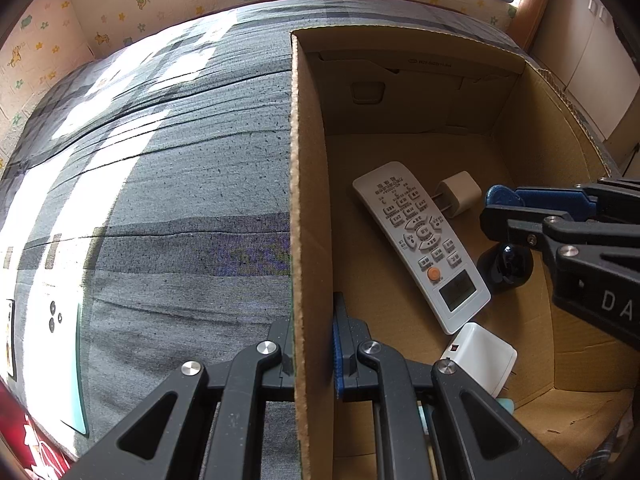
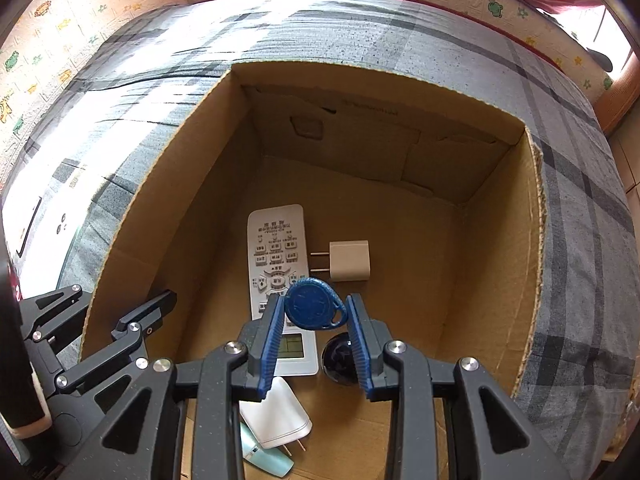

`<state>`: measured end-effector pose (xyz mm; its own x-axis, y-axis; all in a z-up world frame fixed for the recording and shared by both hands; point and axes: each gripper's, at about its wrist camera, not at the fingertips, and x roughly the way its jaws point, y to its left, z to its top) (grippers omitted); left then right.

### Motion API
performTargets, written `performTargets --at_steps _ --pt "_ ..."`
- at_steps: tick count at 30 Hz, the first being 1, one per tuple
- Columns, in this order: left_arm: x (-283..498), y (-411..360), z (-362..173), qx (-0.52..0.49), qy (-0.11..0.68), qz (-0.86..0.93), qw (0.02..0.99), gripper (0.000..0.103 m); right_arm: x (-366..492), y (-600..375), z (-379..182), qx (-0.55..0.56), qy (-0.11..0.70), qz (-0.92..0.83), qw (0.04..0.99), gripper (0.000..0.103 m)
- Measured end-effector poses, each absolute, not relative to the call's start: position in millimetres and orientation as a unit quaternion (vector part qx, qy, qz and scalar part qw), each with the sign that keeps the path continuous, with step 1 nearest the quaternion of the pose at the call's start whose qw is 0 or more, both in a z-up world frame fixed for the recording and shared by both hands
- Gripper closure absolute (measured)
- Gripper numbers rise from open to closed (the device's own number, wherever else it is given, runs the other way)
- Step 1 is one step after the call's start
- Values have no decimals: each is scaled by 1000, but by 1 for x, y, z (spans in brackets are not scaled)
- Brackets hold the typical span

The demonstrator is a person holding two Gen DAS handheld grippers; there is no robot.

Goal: Organize rigid objects
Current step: 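Carry the blue key fob into the box beside the black object, then open the right gripper to release the key fob in the box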

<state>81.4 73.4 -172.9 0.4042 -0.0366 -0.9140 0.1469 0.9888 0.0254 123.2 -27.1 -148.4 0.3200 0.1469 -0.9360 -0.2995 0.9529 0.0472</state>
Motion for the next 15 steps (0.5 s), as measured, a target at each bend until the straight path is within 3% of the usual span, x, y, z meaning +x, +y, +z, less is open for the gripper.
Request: performTargets --at_steps 9,15 --pt "81 75 -172 49 543 -56 836 92 129 -26 -166 -67 582 139 798 69" --pt "81 76 -173 49 543 -55 837 92 126 -23 -161 -62 574 148 803 55"
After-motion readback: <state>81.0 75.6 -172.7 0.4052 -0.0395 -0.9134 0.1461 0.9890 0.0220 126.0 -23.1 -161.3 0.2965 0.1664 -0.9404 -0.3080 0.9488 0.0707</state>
